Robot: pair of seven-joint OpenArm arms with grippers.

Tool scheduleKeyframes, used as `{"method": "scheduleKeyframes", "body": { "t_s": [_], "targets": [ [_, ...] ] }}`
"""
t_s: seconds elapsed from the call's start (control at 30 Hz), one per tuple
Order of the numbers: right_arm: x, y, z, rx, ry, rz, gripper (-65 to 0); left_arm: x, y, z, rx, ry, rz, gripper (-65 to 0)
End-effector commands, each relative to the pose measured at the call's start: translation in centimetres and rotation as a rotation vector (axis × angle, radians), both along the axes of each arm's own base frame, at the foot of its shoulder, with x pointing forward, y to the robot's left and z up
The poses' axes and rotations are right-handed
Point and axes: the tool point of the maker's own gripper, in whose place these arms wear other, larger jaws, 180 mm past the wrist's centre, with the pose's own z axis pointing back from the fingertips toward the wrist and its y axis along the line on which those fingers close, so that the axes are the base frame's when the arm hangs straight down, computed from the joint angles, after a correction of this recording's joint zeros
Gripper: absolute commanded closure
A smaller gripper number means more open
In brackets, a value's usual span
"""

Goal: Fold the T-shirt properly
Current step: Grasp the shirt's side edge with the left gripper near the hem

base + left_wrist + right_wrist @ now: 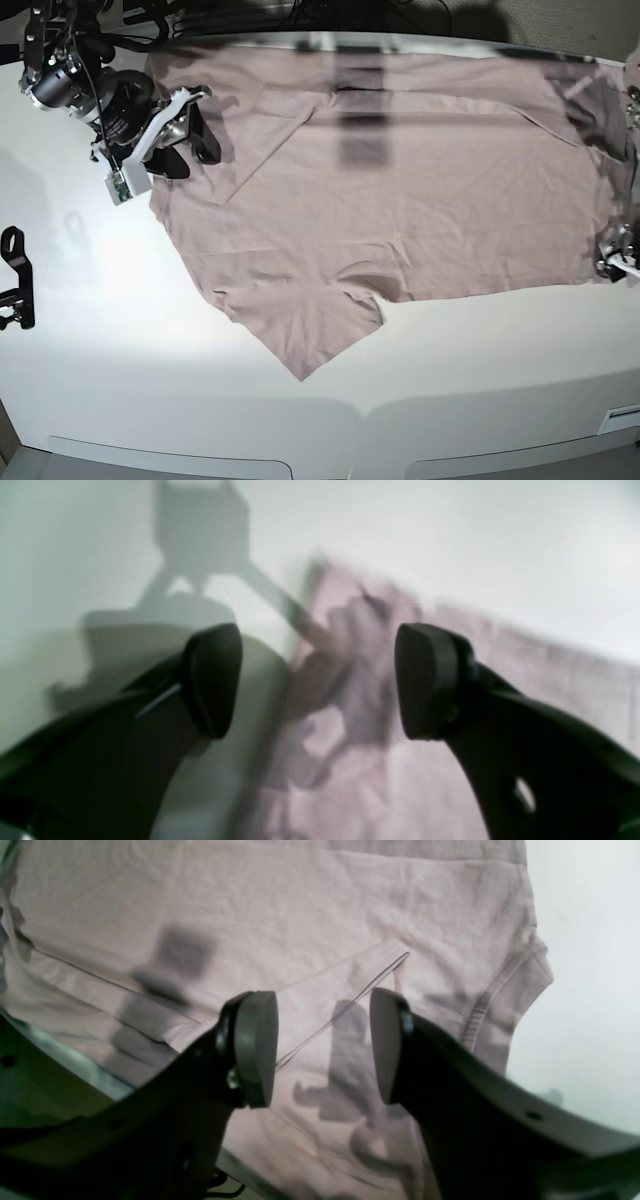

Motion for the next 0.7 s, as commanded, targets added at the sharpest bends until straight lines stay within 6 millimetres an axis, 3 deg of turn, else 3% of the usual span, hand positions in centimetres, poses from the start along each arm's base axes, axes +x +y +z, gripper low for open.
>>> {"method": "scheduleKeyframes", "body": {
  "t_s": [0.0, 0.1, 0.33, 0.67],
  "targets": [
    [0.4, 0.2, 1.1, 0.016, -0.039, 0.014, -30.6, 2.0, 1.0, 2.6, 0.018, -0.073, 0.012, -45.7],
    [0.4, 0.3, 1.1, 0.015, -0.041, 0.021, -30.6, 2.3, 0.0, 2.2, 0.027, -0.072, -0.010, -45.6],
    [0.5, 0.3, 1.1, 0.015, -0.043, 0.022, -30.6, 2.3, 0.9, 2.7, 0.045, -0.088, -0.002, -45.7],
    [2.3, 0.3, 2.4, 0.014, -0.100, 0.024, -30.6, 1.8, 0.0, 1.9, -0.029, -0.098, 0.030, -45.6]
  ]
}}
